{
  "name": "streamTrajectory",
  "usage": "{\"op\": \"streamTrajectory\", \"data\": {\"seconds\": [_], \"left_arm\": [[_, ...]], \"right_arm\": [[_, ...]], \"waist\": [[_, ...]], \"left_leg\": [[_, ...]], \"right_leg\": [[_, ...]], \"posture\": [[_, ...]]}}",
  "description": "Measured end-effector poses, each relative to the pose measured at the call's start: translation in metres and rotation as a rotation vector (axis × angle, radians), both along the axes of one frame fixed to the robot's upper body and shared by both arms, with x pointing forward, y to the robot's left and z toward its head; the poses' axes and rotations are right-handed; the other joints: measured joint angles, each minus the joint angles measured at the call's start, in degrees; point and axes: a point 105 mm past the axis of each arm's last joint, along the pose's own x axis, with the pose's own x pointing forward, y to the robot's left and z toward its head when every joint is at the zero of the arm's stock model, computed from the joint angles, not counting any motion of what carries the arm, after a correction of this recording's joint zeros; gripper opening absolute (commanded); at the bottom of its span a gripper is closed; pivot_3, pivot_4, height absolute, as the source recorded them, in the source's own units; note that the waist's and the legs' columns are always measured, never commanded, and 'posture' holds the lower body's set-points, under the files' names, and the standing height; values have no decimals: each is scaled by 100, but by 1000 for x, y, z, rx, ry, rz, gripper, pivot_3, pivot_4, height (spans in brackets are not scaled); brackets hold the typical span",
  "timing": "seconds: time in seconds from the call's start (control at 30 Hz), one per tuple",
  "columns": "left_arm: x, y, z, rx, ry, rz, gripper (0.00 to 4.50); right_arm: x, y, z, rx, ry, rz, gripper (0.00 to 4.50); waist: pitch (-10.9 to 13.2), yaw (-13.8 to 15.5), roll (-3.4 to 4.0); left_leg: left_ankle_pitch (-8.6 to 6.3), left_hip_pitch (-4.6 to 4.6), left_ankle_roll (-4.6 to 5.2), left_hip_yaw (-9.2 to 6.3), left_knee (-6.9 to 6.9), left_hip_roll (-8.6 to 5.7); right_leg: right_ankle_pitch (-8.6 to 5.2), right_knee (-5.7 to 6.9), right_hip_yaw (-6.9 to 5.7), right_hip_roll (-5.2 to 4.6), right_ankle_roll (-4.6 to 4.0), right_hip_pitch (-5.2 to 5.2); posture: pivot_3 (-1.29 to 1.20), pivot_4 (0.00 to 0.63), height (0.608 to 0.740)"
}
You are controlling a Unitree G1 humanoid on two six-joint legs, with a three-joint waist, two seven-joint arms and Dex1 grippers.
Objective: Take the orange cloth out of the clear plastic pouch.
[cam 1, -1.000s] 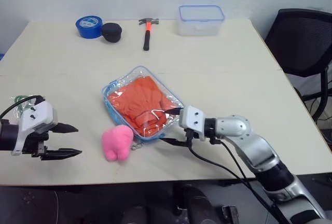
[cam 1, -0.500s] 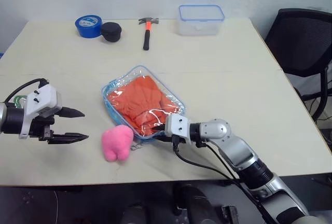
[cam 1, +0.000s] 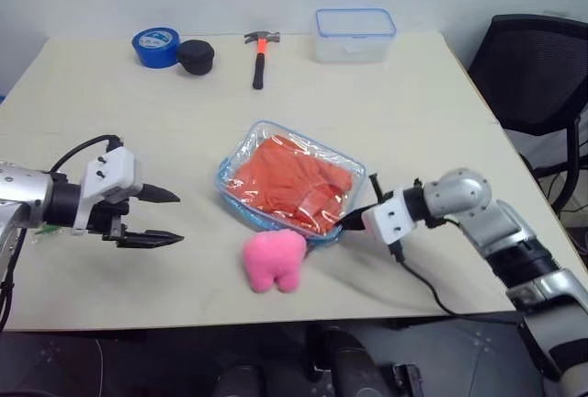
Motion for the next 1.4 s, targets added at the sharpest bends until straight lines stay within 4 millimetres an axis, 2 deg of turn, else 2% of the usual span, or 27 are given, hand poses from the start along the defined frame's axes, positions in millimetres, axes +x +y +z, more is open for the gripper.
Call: {"op": "streamTrajectory", "data": {"seconds": [0.1,0.23,0.37,0.47,0.57,0.7,0.77,0.9,0.93,1.1,1.23,1.4], "left_arm": [[0,-8,-6,-12,20,-35,3841],[-3,-24,-13,-20,39,-111,3841],[3,-37,-11,-33,0,-161,3841],[19,-42,1,-42,-94,-164,3841],[39,-39,10,1,-186,-163,3841],[64,-33,9,87,-241,-194,3841],[78,-37,7,99,-253,-219,3841],[96,-43,10,114,-266,-251,3841],[100,-46,11,109,-270,-263,3841],[105,-63,13,85,-272,-342,3841],[105,-72,8,111,-251,-413,3841],[110,-75,-2,223,-256,-475,3841]], "right_arm": [[3,-1,0,-33,-50,84,28],[3,8,-13,-67,-83,183,28],[11,5,-17,-101,-133,178,28],[14,3,-13,-88,-133,147,28],[12,-9,-5,-58,-116,79,28],[-3,-31,6,34,-22,-62,28],[-14,-33,14,105,31,-113,28],[-26,-31,27,208,64,-177,906],[-27,-31,27,215,66,-191,1357],[-24,-28,23,176,9,-212,2952],[-32,-30,22,148,54,-242,2952],[-62,-42,30,254,263,-358,2952]], "waist": [[1,3,2],[1,22,3],[1,46,3],[1,56,3],[2,73,4],[3,152,6],[3,201,5],[3,203,5],[3,201,5],[3,195,4],[3,209,4],[5,284,1]], "left_leg": [[0,4,0,-1,3,3],[0,6,0,-5,9,21],[1,4,3,-8,17,28],[2,3,3,-10,20,28],[2,-2,4,-18,21,28],[1,-6,5,-24,23,23],[1,-6,5,-21,26,3],[1,-6,5,-20,25,-4],[1,-8,6,-19,25,-5],[0,-6,6,-17,22,-7],[1,-6,8,-24,23,-9],[0,-6,13,-44,25,-16]], "right_leg": [[0,2,-1,-2,0,-2],[0,6,-2,-9,0,-10],[2,7,-2,-13,1,-12],[3,8,-4,-14,3,-11],[3,7,-13,-16,3,-11],[5,4,-21,-17,6,-10],[6,5,-21,-13,8,-10],[7,3,-21,-11,10,-7],[8,2,-20,-11,11,-6],[9,2,-19,-9,13,-4],[10,0,-25,-10,14,-5],[11,-9,-44,-13,16,8]], "posture": [[0,150,740],[0,150,740],[0,150,740],[0,150,740],[0,150,740],[0,150,740],[0,150,740],[0,150,740],[0,150,740],[0,150,740],[0,150,740],[0,150,740]]}}
